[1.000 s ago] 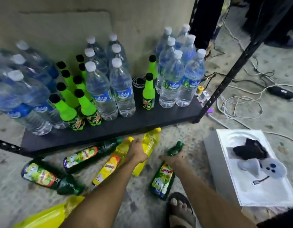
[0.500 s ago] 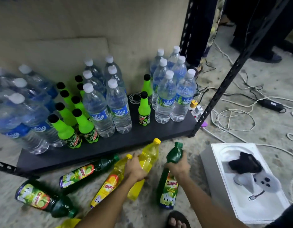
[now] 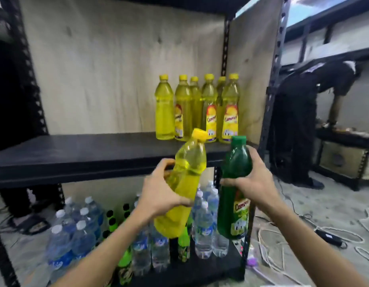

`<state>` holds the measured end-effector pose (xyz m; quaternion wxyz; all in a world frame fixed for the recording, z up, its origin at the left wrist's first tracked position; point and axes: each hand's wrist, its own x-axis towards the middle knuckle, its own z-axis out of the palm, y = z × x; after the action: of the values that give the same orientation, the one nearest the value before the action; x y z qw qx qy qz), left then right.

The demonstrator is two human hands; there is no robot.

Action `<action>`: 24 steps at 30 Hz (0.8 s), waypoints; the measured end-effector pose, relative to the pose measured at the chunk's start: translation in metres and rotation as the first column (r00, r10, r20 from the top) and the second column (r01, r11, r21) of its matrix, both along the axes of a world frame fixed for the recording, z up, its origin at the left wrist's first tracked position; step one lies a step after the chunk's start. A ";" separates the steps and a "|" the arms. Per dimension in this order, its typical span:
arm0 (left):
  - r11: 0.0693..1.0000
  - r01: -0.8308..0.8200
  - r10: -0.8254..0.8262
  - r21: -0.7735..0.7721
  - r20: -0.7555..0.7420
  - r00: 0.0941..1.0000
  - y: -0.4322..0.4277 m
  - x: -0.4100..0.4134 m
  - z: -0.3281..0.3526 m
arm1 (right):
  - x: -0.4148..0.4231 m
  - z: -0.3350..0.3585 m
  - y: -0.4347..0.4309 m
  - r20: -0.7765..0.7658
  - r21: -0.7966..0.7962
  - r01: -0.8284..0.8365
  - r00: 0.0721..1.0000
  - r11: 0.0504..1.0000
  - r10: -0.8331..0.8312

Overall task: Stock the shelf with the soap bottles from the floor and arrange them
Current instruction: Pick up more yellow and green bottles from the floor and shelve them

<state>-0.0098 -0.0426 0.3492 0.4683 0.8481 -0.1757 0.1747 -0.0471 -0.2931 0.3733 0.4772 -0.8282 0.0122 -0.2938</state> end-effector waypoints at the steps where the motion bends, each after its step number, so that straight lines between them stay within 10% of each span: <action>1: 0.999 0.000 0.002 -0.036 0.048 0.999 0.001 0.006 0.030 | 0.001 0.029 -0.002 0.042 0.016 -0.002 0.999 1.000 0.002; 8: 0.964 -0.110 0.151 -0.243 0.156 0.976 -0.016 0.091 0.174 | 0.061 0.176 -0.003 0.240 0.066 0.018 0.970 0.998 -0.033; 24: 0.921 -0.280 0.294 -0.270 0.011 0.956 -0.022 0.238 0.136 | 0.211 0.158 -0.003 0.134 0.026 0.168 0.976 0.985 -0.170</action>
<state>0.2281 -0.0651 0.4852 0.5424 0.7895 -0.0364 0.2850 0.1641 -0.2957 0.5312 0.4561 -0.7988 0.0523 -0.3887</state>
